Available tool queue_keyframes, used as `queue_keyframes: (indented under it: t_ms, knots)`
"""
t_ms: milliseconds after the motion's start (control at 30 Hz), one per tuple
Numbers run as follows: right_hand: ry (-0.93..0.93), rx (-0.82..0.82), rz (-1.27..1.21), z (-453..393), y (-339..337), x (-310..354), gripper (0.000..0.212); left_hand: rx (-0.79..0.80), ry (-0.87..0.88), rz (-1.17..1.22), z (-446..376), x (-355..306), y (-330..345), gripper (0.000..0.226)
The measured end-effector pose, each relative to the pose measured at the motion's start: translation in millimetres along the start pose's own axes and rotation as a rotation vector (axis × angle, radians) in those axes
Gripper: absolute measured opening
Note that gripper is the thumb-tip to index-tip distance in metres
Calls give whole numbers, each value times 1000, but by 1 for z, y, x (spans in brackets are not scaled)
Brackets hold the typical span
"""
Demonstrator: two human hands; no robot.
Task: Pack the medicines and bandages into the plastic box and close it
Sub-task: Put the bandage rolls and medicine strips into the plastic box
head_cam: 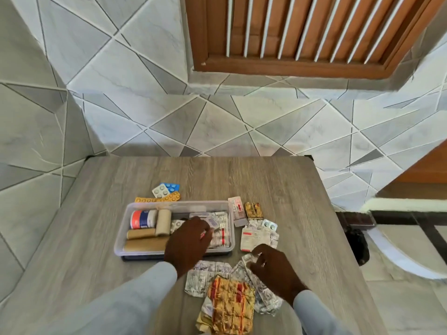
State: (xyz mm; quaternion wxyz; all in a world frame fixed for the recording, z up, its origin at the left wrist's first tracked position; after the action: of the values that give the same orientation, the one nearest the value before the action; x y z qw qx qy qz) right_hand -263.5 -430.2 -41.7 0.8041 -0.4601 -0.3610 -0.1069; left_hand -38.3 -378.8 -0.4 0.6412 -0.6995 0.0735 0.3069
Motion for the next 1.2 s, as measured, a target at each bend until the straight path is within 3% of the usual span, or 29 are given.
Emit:
queue_keyframes:
  t_ms: [133, 200, 300, 433, 633, 767, 900, 1067, 1200]
  knots:
    - [-70, 225, 146, 11, 35, 0, 80, -6, 13, 20, 43, -16, 13, 28]
    - [-113, 300, 300, 18, 54, 2, 88, 66, -80, 47, 62, -10, 27, 24]
    - [-186, 303, 506, 28, 71, 13, 80, 221, -266, 26, 88, 10, 48, 35]
    - [-178, 229, 587, 31, 79, 22, 69, 362, -374, 58, 106, 24, 67, 53]
    - [-104, 146, 578, 34, 83, 31, 64, 366, -416, 150, 117, 35, 73, 72]
    - [-18, 115, 372, 38, 88, 34, 59, 355, -445, 300, 121, 45, 70, 71]
    - [65, 96, 139, 47, 87, 45, 37, 417, -456, 440, 127, 52, 62, 61]
    - [9, 55, 47, 59, 79, 63, 26, 380, -402, 531, 125, 57, 41, 39]
    - [-7, 45, -64, 68, 65, 83, 19, 340, -369, 606, 117, 54, 20, 38]
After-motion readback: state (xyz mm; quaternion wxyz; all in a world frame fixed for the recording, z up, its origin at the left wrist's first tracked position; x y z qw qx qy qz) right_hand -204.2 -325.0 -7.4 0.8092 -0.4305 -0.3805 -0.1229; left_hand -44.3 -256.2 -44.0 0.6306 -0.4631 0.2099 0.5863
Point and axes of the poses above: each hand's wrist, its own z-axis away from the middle knuckle, its own y-axis out of the palm, x = y × z, the point moved 7 cm from there along -z, towards the middle knuckle, and after that the axes turned 4 degrees about -y, right-handed, at the moved point
